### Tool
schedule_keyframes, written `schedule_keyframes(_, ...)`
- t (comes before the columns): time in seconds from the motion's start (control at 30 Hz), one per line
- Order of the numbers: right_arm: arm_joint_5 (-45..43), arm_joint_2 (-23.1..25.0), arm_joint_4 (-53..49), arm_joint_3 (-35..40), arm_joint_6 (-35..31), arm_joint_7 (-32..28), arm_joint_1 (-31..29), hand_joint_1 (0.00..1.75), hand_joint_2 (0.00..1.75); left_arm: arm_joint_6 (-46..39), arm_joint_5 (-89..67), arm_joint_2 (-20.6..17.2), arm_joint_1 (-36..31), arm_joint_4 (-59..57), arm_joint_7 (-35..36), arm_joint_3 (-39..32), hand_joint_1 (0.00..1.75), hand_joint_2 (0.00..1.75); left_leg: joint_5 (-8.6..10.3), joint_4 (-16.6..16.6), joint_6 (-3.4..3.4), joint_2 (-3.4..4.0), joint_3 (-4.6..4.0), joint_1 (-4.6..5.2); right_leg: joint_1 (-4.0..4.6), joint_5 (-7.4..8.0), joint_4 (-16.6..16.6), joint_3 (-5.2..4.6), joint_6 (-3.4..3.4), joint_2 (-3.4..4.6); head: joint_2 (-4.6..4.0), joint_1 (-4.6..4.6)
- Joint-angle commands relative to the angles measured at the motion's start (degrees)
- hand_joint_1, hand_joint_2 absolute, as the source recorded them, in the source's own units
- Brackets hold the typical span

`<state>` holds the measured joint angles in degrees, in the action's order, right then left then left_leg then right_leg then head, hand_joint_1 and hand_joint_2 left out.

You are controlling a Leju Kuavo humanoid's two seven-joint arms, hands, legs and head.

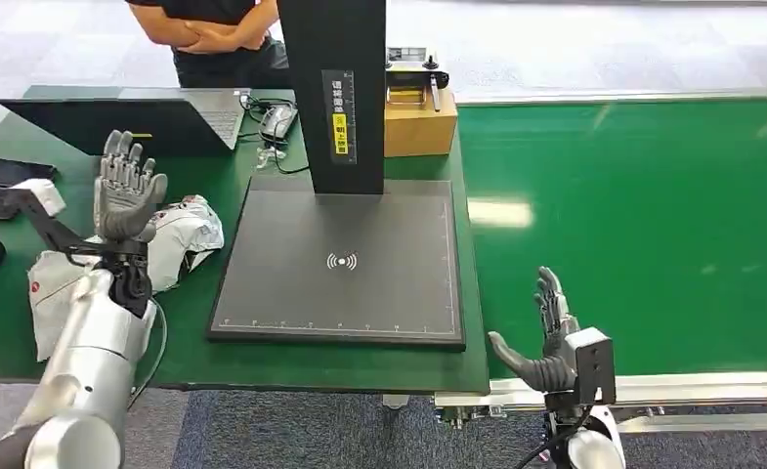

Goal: Moved the parcel from conveyor to table for the left to box.

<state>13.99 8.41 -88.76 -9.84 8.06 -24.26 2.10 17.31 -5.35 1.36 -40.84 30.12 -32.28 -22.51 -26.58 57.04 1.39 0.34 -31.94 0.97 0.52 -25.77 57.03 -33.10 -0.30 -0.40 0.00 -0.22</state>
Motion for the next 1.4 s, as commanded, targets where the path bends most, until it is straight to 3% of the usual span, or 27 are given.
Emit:
schedule_keyframes(0.03, 0.86, -1.91, -0.76, 3.63, -0.19, -1.32, -0.79, 0.0, 1.75, -1.6, 1.98, 3.99, 7.04, 8.96, -0.31, 14.49, 0.0, 1.75, 0.01, -0.09, -0.17, -0.12, 0.12, -0.03, -0.01, -0.02, -0.09, 0.15, 0.12, -0.05, 0.0, 0.02)
schedule_keyframes(0.5, 1.49, -2.26, -0.61, 10.61, 0.07, -2.27, -3.83, 0.0, 1.75, -4.64, 6.5, 6.19, 20.82, 21.98, -0.83, 22.65, 0.0, 1.75, -0.03, -0.03, -0.12, 0.05, 0.04, -0.03, 0.01, 0.0, -0.05, 0.02, 0.06, 0.09, 0.0, 0.0)
schedule_keyframes(0.6, 1.43, -1.99, 0.1, 11.4, 0.16, -2.31, -4.76, 0.0, 1.75, -7.05, 5.19, 6.84, 23.32, 26.05, -0.71, 23.71, 0.0, 1.75, -0.03, -0.11, -0.26, 0.06, 0.21, -0.07, 0.02, 0.02, -0.13, 0.18, 0.15, 0.16, 0.0, 0.02)
schedule_keyframes(0.63, 1.28, -1.91, 0.09, 11.55, 0.02, -2.45, -4.77, 0.0, 1.75, -11.29, 2.16, 7.04, 24.3, 27.72, -0.44, 24.66, 0.0, 1.75, -0.04, -0.03, -0.12, 0.06, 0.06, -0.03, 0.01, 0.01, -0.05, 0.03, 0.08, 0.12, 0.0, 0.0)
schedule_keyframes(1.1, -0.53, -2.37, 4.07, 12.91, 0.42, -3.11, -6.33, 0.0, 1.75, -9.51, 2.24, 7.74, 27.61, 29.96, 0.08, 26.4, 0.0, 1.75, 0.01, -0.18, -0.31, -0.02, 0.26, -0.08, 0.03, 0.04, -0.2, 0.25, 0.15, 0.1, 0.0, 0.0)
schedule_keyframes(1.33, 0.04, -1.8, -6.21, 13.54, -0.89, -4.26, 5.38, 0.0, 1.75, -7.84, 0.4, 9.16, 37.62, 39.58, -0.28, 27.76, 0.0, 1.75, -0.13, -0.25, -0.21, -0.17, 0.4, -0.06, 0.02, -0.15, -0.26, 0.43, 0.13, -0.08, 0.0, 0.02)
schedule_keyframes(1.4, 0.44, -1.65, -6.87, 13.35, -1.21, -4.37, 6.26, 0.0, 1.75, -7.74, 0.06, 9.18, 37.83, 39.42, -0.43, 27.81, 0.0, 1.75, -0.16, -0.1, -0.15, -0.15, 0.22, -0.05, 0.02, -0.17, -0.12, 0.24, 0.08, -0.08, 0.0, 0.0)
